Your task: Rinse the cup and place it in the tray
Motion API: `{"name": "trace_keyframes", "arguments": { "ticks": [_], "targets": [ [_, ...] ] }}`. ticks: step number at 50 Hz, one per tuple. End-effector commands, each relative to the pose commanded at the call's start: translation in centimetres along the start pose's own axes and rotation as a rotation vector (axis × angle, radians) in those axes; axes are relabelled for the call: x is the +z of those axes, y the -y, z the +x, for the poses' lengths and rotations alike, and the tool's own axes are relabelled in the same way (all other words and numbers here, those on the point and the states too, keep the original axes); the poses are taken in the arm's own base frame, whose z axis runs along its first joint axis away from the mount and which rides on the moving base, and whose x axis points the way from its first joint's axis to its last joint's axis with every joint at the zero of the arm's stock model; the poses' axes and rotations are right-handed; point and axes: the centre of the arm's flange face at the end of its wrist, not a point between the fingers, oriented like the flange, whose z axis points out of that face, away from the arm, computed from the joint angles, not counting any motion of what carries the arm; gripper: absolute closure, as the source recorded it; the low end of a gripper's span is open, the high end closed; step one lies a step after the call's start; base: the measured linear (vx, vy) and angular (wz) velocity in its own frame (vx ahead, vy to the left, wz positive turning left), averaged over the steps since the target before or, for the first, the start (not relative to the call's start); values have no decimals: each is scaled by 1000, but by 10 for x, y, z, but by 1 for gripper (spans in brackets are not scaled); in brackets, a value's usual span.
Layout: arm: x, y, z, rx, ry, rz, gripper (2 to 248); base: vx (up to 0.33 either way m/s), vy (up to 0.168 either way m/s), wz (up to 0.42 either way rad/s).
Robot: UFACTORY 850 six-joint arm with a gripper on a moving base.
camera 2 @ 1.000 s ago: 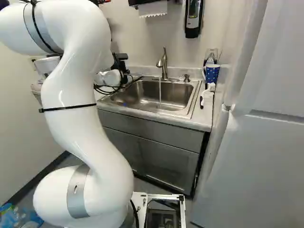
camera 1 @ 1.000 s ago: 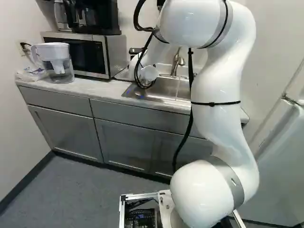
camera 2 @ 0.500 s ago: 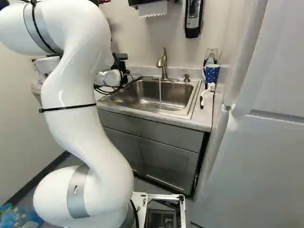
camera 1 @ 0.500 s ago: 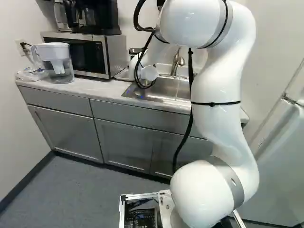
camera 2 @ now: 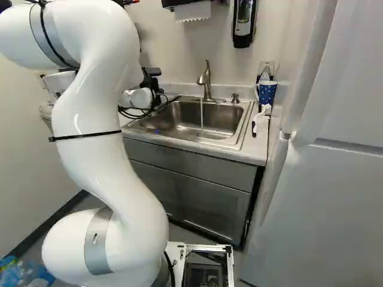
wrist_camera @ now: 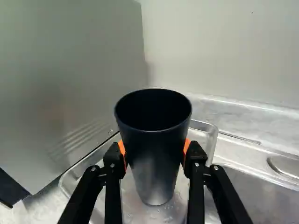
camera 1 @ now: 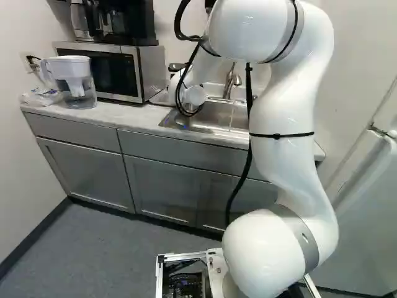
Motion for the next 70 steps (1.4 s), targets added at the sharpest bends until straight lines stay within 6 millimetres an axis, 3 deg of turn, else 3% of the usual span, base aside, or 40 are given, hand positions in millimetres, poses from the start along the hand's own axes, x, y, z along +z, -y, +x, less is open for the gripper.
{"name": "trace_keyframes", "arguments": {
  "ticks": [18, 19, 23, 24, 28, 29, 34, 35, 47, 70],
  "targets": [
    [0, 0, 0, 0, 0, 0, 118, 0, 0, 0],
    [0, 0, 0, 0, 0, 0, 87, 0, 0, 0],
    [0, 0, 0, 0, 0, 0, 87, 0, 0, 0],
    [0, 0, 0, 0, 0, 0, 53, 0, 0, 0],
    [0, 0, 0, 0, 0, 0, 53, 0, 0, 0],
    [0, 0, 0, 0, 0, 0, 17, 0, 0, 0],
    [0, 0, 0, 0, 0, 0, 17, 0, 0, 0],
    [0, 0, 0, 0, 0, 0, 3, 0, 0, 0],
    [0, 0, 2, 0, -3, 0, 3, 0, 0, 0],
    [-6, 1, 26, 0, -44, 1, 3, 0, 0, 0]
  ]
}}
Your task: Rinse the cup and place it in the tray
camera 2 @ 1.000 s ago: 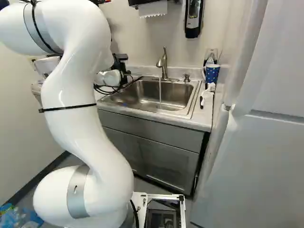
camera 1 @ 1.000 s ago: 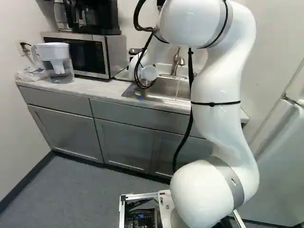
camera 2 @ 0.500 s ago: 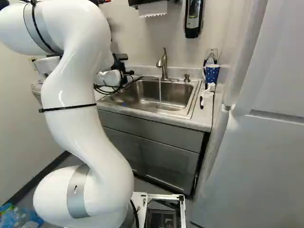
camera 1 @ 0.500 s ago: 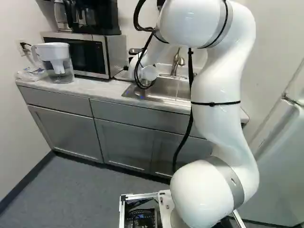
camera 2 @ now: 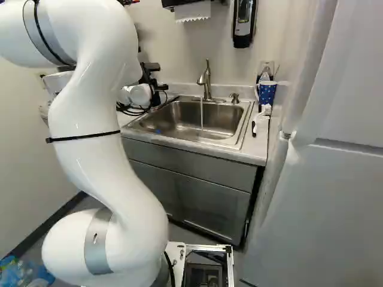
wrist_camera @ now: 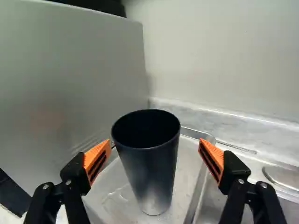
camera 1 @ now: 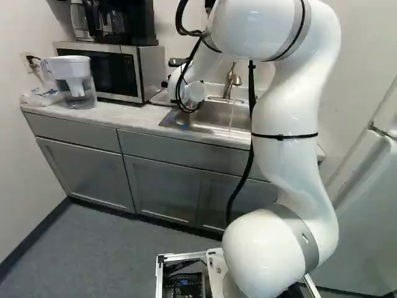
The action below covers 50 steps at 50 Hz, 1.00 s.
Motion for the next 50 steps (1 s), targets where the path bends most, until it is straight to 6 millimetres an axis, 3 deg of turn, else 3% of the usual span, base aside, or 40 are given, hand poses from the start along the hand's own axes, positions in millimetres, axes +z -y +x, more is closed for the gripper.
{"name": "trace_keyframes", "arguments": {
  "ticks": [50],
  "targets": [
    [-9, 2, 56, 0, -97, 3, 3, 0, 0, 0]
  ]
}}
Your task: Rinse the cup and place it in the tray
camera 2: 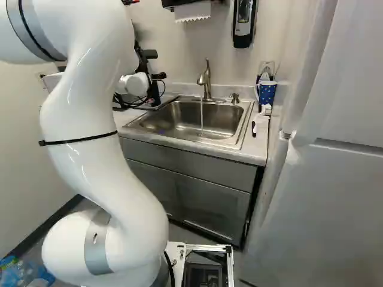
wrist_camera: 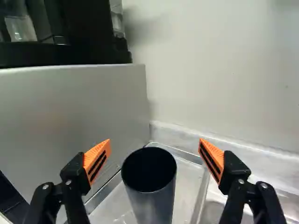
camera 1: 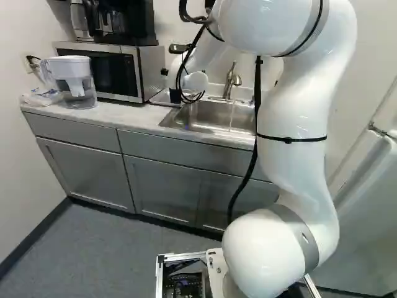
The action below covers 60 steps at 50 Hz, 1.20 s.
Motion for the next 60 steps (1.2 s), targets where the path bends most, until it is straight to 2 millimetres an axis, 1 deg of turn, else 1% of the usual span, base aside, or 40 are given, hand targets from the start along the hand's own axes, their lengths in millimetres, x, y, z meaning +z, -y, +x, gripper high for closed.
{"name": "trace_keyframes", "arguments": {
  "ticks": [11, 17, 33, 47, 60],
  "targets": [
    [0, -1, 12, 0, -22, -1, 3, 0, 0, 0],
    [0, -6, 19, 0, -34, -9, 3, 0, 0, 0],
    [1, -30, 38, 0, -68, -46, 3, 0, 0, 0],
    [-2, -52, 54, -1, -93, -80, 3, 0, 0, 0],
    [-6, -72, 66, -1, -80, -112, 3, 0, 0, 0]
  ]
}}
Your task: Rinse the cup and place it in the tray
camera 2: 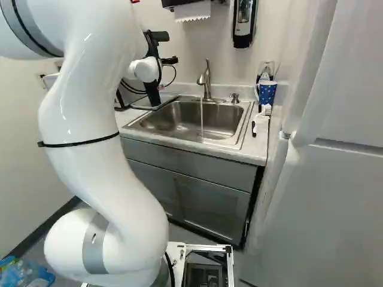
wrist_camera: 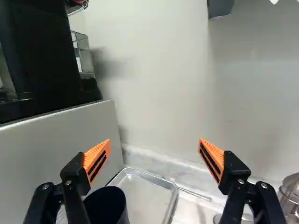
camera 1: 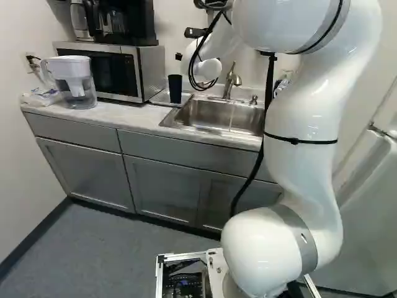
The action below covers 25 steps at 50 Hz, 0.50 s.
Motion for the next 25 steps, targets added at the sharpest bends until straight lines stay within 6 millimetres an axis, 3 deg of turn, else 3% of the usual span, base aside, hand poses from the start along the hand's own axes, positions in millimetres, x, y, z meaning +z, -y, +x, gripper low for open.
{"name": "trace_keyframes", "arguments": {
  "ticks": [25],
  "targets": [
    [-4, -39, 23, -2, 25, -62, 3, 0, 0, 0]
  ]
}}
